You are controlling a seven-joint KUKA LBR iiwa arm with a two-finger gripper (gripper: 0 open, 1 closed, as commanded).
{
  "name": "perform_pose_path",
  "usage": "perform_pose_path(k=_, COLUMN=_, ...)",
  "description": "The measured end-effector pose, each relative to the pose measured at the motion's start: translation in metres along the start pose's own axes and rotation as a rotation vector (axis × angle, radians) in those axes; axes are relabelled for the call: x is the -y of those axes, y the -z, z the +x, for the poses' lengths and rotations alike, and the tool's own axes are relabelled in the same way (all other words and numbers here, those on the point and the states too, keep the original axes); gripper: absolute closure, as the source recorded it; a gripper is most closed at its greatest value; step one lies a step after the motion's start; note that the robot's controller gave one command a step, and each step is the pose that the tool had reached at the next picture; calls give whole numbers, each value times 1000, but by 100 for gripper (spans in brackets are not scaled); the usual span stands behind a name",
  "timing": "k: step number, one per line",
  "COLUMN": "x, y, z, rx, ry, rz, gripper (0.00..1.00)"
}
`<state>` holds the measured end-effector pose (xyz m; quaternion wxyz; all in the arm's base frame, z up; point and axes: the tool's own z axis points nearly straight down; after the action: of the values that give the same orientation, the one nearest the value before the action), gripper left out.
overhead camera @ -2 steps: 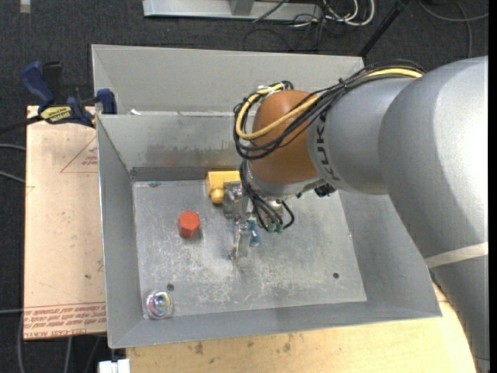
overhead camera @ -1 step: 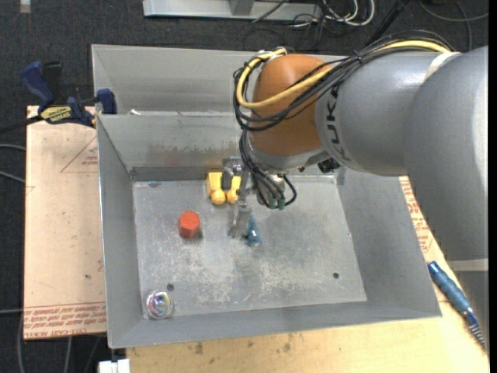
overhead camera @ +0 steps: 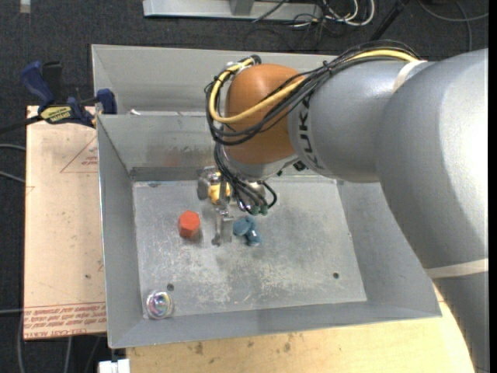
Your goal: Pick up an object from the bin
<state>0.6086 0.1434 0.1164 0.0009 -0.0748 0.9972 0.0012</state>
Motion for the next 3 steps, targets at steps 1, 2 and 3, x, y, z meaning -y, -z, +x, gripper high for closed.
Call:
perform_pose_path(k=1, x=-10, y=-47, z=-1, rx=-4, ry=15, rz=1, gripper=0)
perform_pose_path(k=2, x=-10, y=-44, z=-2, rx=0, ry=13, rz=0, gripper=100)
perform_pose_path(k=3, x=-10, y=1, z=-24, rx=7, ry=-15, rz=0, gripper=100)
